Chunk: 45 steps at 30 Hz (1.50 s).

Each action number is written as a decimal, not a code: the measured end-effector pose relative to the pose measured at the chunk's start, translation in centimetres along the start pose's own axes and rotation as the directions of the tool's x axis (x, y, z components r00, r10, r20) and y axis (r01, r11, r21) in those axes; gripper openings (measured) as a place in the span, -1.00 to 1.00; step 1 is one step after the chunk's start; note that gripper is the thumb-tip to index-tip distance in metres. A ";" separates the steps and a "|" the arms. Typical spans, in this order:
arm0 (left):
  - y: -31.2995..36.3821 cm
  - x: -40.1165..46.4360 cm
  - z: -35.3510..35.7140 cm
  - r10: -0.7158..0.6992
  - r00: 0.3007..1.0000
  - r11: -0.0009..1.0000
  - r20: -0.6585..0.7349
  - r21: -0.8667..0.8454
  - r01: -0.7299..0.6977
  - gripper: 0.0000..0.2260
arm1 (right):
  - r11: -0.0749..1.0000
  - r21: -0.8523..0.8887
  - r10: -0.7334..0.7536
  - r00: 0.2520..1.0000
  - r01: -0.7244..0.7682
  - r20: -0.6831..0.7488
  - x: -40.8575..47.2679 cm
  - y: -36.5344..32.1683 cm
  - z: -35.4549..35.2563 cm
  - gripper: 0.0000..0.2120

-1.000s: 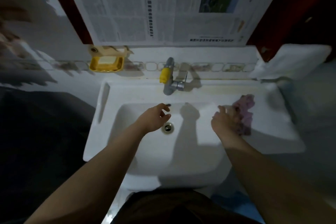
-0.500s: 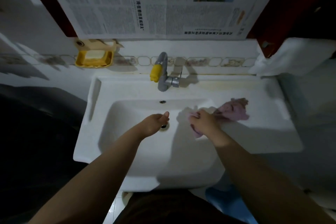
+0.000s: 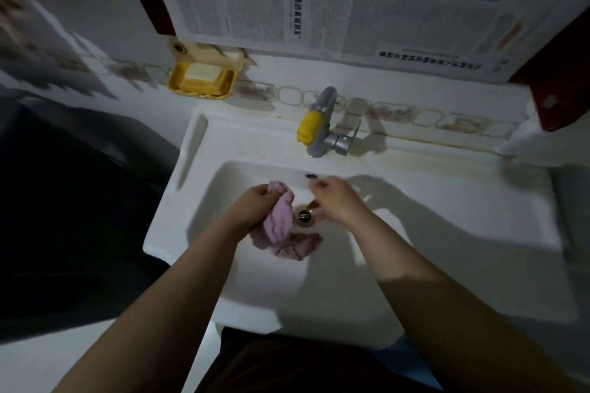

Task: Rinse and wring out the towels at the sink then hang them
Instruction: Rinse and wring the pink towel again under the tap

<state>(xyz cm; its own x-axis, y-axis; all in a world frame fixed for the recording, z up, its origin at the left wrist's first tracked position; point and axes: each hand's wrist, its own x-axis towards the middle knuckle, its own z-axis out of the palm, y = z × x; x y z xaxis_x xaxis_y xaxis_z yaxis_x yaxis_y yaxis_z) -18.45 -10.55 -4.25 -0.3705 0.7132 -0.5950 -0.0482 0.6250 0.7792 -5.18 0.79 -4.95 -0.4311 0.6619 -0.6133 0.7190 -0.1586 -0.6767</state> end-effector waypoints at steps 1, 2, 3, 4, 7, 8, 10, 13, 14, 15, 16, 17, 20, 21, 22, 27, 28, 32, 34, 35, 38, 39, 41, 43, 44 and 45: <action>0.1 0.0 -0.2 0.005 1.000 1.000 -0.013 0.000 -0.005 -0.81 | 1.000 0.005 -0.027 0.989 0.028 -0.147 1.0 0.1 -0.5 -0.69; 0.1 0.0 -0.5 0.009 1.000 1.000 -0.018 -0.004 -0.009 -0.81 | 0.998 0.035 -0.034 0.962 0.045 -0.270 1.7 -0.2 -1.3 -0.61; 0.0 0.1 -0.6 0.013 1.000 1.000 -0.017 -0.020 -0.013 -0.80 | 0.997 0.056 -0.036 0.930 0.061 -0.367 2.3 -0.7 -2.1 -0.52; 0.0 0.1 -0.6 0.015 1.000 0.999 -0.013 -0.045 -0.015 -0.79 | 0.996 0.062 -0.036 0.907 0.069 -0.420 2.9 -1.5 -3.0 -0.45; 0.2 -0.1 -0.6 0.042 0.999 0.984 0.026 -0.177 -0.037 -0.79 | 1.000 -0.004 -0.026 0.918 0.027 -0.396 5.4 -3.3 -5.1 -0.36; 0.3 -0.2 -0.5 0.060 0.997 0.979 0.052 -0.198 -0.048 -0.80 | 0.998 -0.070 -0.030 0.925 0.004 -0.379 6.1 -3.7 -5.6 -0.37; 0.7 -0.4 -0.4 0.099 0.992 0.971 0.083 -0.227 -0.078 -0.80 | 0.980 -0.198 -0.044 0.920 -0.037 -0.390 7.0 -4.0 -6.4 -0.45; 1.4 -0.6 0.3 0.133 0.990 0.962 0.057 -0.249 -0.115 -0.81 | 0.944 -0.323 -0.088 0.898 -0.062 -0.432 7.4 -4.1 -7.1 -0.58; 1.7 -0.7 0.5 0.140 0.990 0.959 0.034 -0.255 -0.126 -0.82 | 0.940 -0.335 -0.096 0.895 -0.062 -0.435 7.4 -4.0 -7.1 -0.61; 2.0 -0.8 0.8 0.156 0.988 0.953 0.013 -0.263 -0.147 -0.82 | 0.942 -0.331 -0.099 0.896 -0.057 -0.434 7.5 -3.8 -7.1 -0.64; 2.2 -0.8 1.0 0.176 0.984 0.948 -0.010 -0.268 -0.173 -0.81 | 0.947 -0.319 -0.111 0.894 -0.038 -0.434 7.4 -3.7 -7.1 -0.67; 2.5 -0.9 1.2 0.189 0.981 0.941 -0.034 -0.280 -0.191 -0.78 | 0.950 -0.311 -0.130 0.892 -0.012 -0.433 7.4 -3.4 -7.0 -0.69; 3.1 -1.2 1.6 0.224 0.970 0.926 -0.089 -0.291 -0.241 -0.66 | 0.952 -0.304 -0.176 0.883 0.041 -0.435 7.2 -3.0 -7.0 -0.73; 3.2 -1.2 1.8 0.238 0.966 0.925 -0.098 -0.280 -0.256 -0.67 | 0.954 -0.295 -0.184 0.879 0.052 -0.441 7.2 -2.8 -6.9 -0.75; 3.3 -1.2 1.9 0.251 0.962 0.921 -0.103 -0.282 -0.271 -0.74 | 0.958 -0.279 -0.185 0.874 0.060 -0.449 7.1 -2.7 -6.8 -0.76; 3.7 -1.4 2.4 0.213 0.975 0.889 -0.056 -0.404 -0.217 -0.78 | 0.966 -0.242 -0.197 0.861 0.089 -0.469 7.4 -2.1 -6.6 -0.76; 3.7 -1.3 2.4 0.208 0.977 0.885 -0.051 -0.416 -0.210 -0.77 | 0.966 -0.243 -0.197 0.861 0.088 -0.469 7.5 -2.1 -6.6 -0.76; 4.2 -1.3 2.6 0.187 0.982 0.884 -0.036 -0.429 -0.185 -0.76 | 0.971 -0.226 -0.177 0.868 0.077 -0.464 8.2 -2.0 -6.9 -0.76; 4.4 -1.3 2.8 0.199 0.979 0.888 -0.037 -0.417 -0.196 -0.78 | 0.976 -0.201 -0.169 0.868 0.082 -0.466 8.7 -1.8 -7.0 -0.76; 4.5 -1.3 2.8 0.205 0.978 0.885 -0.037 -0.419 -0.201 -0.78 | 0.980 -0.181 -0.161 0.871 0.085 -0.464 9.0 -1.7 -7.1 -0.76; 4.5 -1.4 3.0 0.221 0.975 0.885 -0.021 -0.415 -0.210 -0.77 | 0.993 -0.101 -0.103 0.893 0.065 -0.439 9.9 -1.5 -7.3 -0.73; 4.6 -1.4 3.0 0.228 0.974 0.883 -0.016 -0.418 -0.214 -0.76 | 0.996 -0.074 -0.081 0.898 0.054 -0.432 10.5 -1.3 -7.4 -0.69; 4.7 -1.5 3.0 0.243 0.970 0.874 -0.006 -0.433 -0.222 -0.76 | 0.998 -0.042 -0.065 0.901 0.053 -0.429 12.6 0.0 -7.7 -0.61; 4.7 -1.6 3.1 0.251 0.968 0.864 0.000 -0.450 -0.224 -0.75 | 0.998 -0.039 -0.055 0.907 0.043 -0.418 15.1 1.7 -8.1 -0.60; 4.8 -1.6 3.1 0.251 0.968 0.860 0.000 -0.458 -0.224 -0.75 | 0.999 -0.034 -0.043 0.909 0.032 -0.414 15.7 1.9 -8.2 -0.59; 4.9 -1.7 3.1 0.252 0.968 0.855 -0.001 -0.468 -0.223 -0.75 | 1.000 -0.023 -0.028 0.911 0.021 -0.411 15.7 1.8 -8.2 -0.57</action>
<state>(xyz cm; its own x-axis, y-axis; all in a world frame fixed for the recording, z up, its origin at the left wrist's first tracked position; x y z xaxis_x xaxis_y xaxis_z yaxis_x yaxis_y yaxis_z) -15.19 -7.73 -0.09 -0.3719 0.8471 -0.3795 -0.3925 0.2270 0.8913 -6.21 16.95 -12.43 -0.1896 0.9085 -0.3723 0.7225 -0.1277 -0.6795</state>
